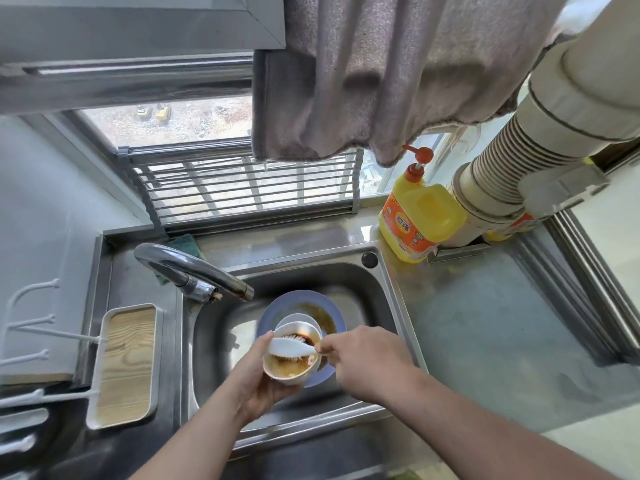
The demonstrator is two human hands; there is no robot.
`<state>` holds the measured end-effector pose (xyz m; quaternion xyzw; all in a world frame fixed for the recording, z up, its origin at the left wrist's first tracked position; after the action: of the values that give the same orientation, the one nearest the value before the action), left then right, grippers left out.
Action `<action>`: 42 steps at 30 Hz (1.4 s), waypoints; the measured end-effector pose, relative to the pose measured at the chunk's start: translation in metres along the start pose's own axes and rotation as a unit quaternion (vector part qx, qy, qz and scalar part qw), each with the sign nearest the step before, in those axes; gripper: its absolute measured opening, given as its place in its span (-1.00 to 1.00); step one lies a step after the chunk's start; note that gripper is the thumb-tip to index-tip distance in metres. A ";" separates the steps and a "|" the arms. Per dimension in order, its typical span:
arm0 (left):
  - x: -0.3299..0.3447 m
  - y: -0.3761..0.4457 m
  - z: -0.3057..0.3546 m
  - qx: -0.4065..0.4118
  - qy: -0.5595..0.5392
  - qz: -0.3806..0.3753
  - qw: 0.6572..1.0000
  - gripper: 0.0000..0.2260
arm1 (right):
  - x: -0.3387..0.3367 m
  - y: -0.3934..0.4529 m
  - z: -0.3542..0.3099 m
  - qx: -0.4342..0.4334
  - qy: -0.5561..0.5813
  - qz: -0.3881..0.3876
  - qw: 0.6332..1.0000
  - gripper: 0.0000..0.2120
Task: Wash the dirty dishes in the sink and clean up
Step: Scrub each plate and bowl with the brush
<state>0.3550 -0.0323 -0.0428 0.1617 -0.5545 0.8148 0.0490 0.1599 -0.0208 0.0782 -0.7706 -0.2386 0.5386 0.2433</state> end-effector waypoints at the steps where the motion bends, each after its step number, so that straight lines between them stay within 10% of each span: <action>1: 0.000 0.000 0.004 -0.002 -0.005 -0.008 1.000 -0.55 | 0.000 0.002 0.001 0.005 0.010 0.012 1.000 -0.63; 7: 0.012 -0.005 0.015 0.079 -0.020 -0.054 0.995 -0.63 | 0.015 0.002 0.016 0.078 0.262 0.010 0.962 -0.73; 14: 0.014 0.001 0.007 0.199 -0.027 0.100 0.974 -0.33 | 0.035 0.000 0.014 0.176 0.580 -0.056 0.793 -0.78; 21: 0.016 0.006 0.012 0.164 -0.020 0.073 0.984 -0.69 | 0.017 0.003 0.034 0.068 0.066 0.036 0.995 -0.62; 27: 0.019 0.013 0.023 0.177 -0.022 0.084 0.980 -0.62 | 0.036 0.003 0.005 0.129 0.429 -0.052 0.893 -0.77; 31: 0.007 0.008 0.026 0.143 0.070 0.089 0.983 -0.68 | 0.024 0.009 0.025 0.062 0.123 0.003 0.991 -0.62; 34: 0.008 0.007 0.027 0.121 0.095 0.069 0.986 -0.61 | 0.021 0.013 0.017 0.011 0.011 0.023 1.000 -0.51; 36: 0.012 0.011 0.025 0.136 0.071 0.071 0.986 -0.49 | 0.032 0.012 0.010 0.049 0.160 0.030 0.985 -0.62; 40: 0.018 0.006 0.017 0.165 0.077 0.120 0.976 -0.49 | 0.045 0.011 0.004 0.147 0.524 -0.042 0.838 -0.75; 42: 0.013 0.006 0.016 0.168 0.074 0.145 0.972 -0.62 | 0.036 0.012 0.015 0.139 0.484 -0.055 0.862 -0.77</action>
<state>0.3441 -0.0506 -0.0387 0.0242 -0.4217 0.9047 -0.0566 0.1577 -0.0059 0.0402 -0.8782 -0.0555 0.1114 0.4619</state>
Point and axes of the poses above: each hand's wrist, its own y-axis towards the middle knuckle, its own x-axis out of the palm, z = x × y, the point moved 1 cm from there along y, towards the middle knuckle, and after that the axes turned 6 degrees about y, right-handed, at the moved point
